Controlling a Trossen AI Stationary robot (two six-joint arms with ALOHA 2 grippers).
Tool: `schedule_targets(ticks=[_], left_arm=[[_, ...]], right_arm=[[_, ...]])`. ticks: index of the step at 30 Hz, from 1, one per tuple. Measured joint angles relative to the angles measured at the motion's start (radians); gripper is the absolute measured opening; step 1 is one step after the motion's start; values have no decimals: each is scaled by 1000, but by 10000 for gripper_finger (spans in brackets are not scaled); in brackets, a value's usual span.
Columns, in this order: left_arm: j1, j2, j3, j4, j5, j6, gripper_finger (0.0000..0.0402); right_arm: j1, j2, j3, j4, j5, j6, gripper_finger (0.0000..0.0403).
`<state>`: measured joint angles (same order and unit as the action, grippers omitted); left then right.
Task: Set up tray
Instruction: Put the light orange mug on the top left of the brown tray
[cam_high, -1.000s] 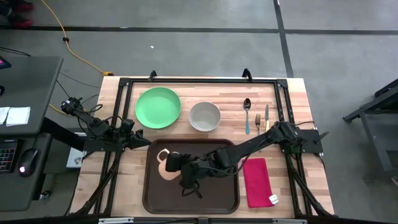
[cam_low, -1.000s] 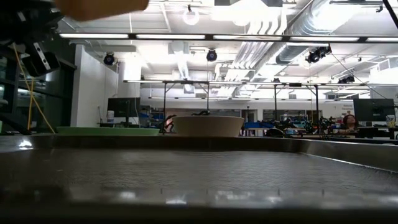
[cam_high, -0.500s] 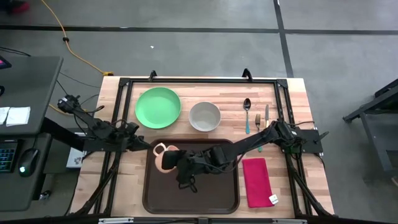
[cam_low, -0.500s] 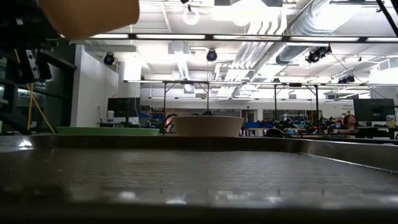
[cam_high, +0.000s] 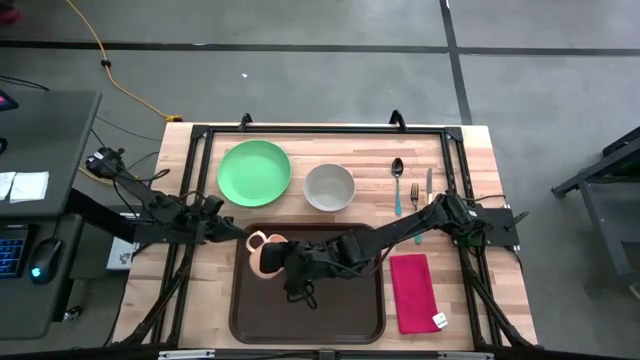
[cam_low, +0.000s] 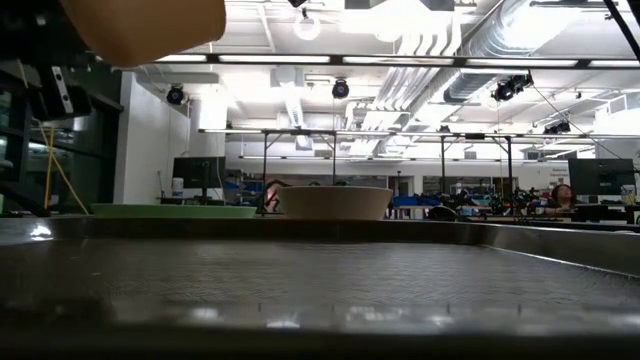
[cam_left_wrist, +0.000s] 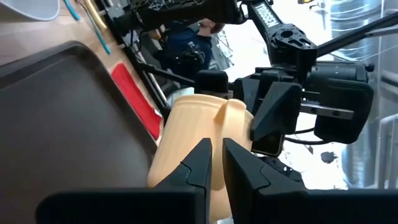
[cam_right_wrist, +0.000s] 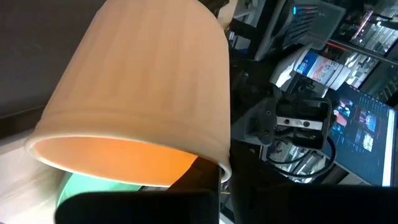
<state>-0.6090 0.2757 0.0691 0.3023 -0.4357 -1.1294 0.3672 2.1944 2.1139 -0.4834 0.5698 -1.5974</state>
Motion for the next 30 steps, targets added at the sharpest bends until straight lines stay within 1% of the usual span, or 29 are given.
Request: schedule_targets(ticks=[3,9,13,17,20,26,30], left_arm=[[0,39,19,-2,0,1,72],[0,125,50,-3,28,-1,72],[0,166,76,-5,34,-1,72],[0,169,83,1,55,0,72],[0,168,83,2,36,29,72],[0,168,83,2,-12,147,72],[0,168,83,2,-15,180,72]], right_arm=[[0,0,0,-1,-18,1,0],[2,0,0,-8,-19,3,0],[6,0,1,-34,-19,46,0],[15,0,1,-60,21,68,0],[21,0,1,-59,28,72,0],[27,0,1,-59,36,82,0],[26,0,1,-59,46,82,0]])
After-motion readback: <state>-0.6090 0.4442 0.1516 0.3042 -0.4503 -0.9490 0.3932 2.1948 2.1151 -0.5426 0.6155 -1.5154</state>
